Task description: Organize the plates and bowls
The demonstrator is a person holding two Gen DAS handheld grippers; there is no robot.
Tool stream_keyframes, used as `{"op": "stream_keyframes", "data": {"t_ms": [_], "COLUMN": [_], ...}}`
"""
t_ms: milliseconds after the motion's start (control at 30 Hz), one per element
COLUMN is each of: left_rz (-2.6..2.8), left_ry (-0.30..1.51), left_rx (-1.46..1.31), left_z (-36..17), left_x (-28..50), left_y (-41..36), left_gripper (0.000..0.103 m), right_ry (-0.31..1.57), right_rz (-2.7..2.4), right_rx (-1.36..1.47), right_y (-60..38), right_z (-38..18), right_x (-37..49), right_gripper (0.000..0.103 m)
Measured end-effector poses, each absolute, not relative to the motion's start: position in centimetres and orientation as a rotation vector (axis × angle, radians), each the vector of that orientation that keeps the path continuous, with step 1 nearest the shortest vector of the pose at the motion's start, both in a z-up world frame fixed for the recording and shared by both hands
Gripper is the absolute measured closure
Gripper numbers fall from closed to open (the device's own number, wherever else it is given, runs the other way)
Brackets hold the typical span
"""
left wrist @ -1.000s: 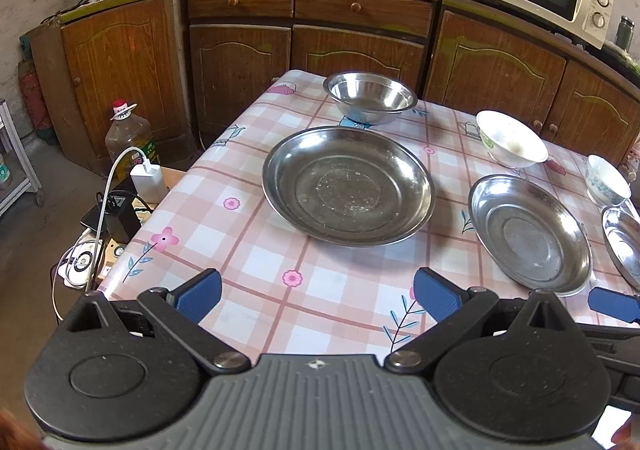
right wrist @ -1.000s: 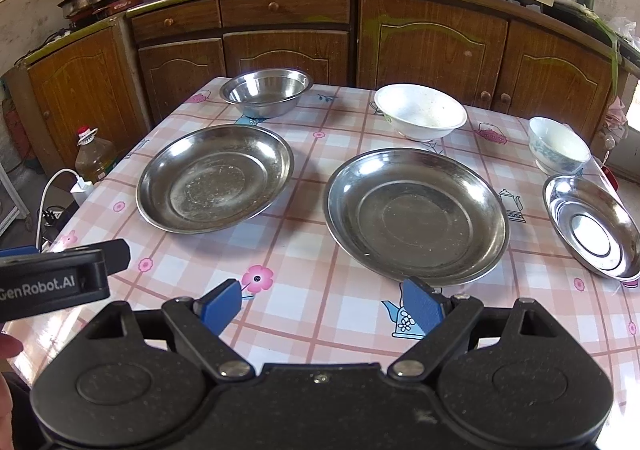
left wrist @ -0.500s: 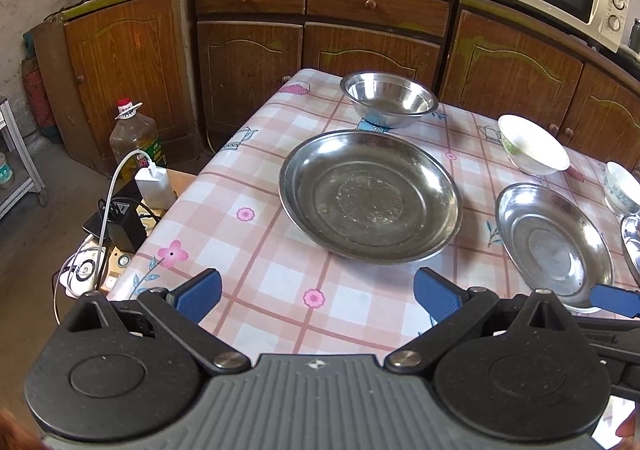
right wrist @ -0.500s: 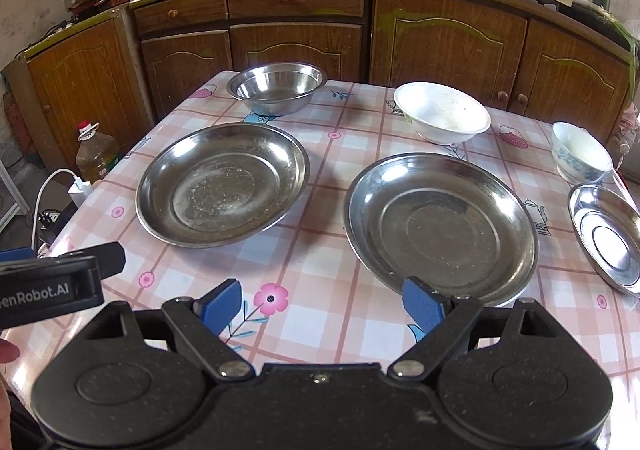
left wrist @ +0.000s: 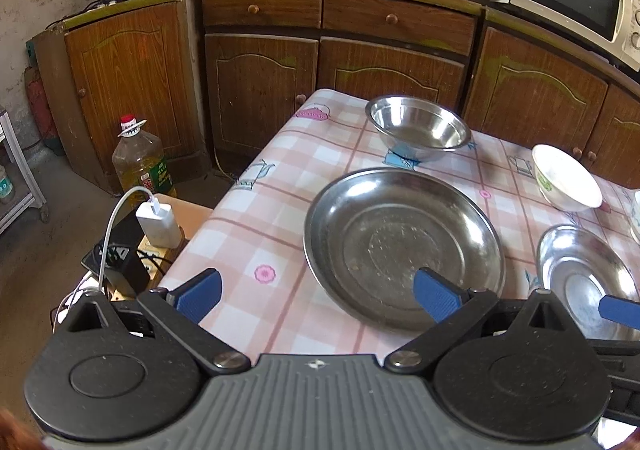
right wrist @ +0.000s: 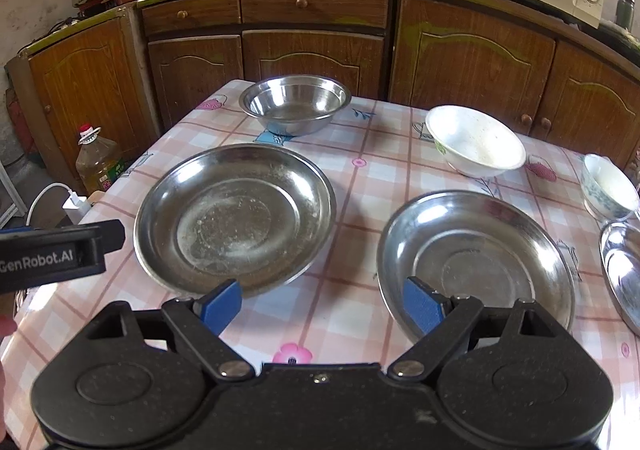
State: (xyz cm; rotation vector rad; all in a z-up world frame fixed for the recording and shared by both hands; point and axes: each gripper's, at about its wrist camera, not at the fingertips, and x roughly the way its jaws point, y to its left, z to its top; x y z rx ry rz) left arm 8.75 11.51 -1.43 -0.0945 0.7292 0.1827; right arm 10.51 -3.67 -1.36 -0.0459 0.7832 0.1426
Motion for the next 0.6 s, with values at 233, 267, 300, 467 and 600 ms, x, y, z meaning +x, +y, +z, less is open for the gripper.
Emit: {"op": "stream_keyframes", "data": {"t_ms": [233, 267, 300, 467, 600], "left_rz": [0.244, 0.245, 0.240, 0.244, 0.224], "left_ry": [0.735, 0.740, 0.742, 0.795, 0.809], "left_rx": [-0.072, -0.078, -0.081, -0.051, -0.073], "left_z": [-2.6, -2.7, -3.0, -4.6, -5.3], "left_x": [12.2, 12.6, 13.0, 15.3, 16.3], "left_y": [13.9, 14.2, 14.5, 15.5, 16.0], "left_gripper": [0.000, 0.000, 0.000, 0.012, 0.016], "right_ry": [0.752, 0.753, 0.754, 0.783, 0.798], "right_rz": [0.163, 0.168, 0.171, 0.191, 0.228], "right_rx": [-0.068, -0.071, -0.075, -0.089, -0.057], "right_y": [-3.1, -3.1, -3.0, -2.8, -3.1], "right_z": [-2.2, -2.5, -2.8, -4.8, -6.1], "right_x": [14.4, 15.0, 15.7, 19.0, 20.9], "right_gripper": [0.000, 0.000, 0.000, 0.000, 0.000]}}
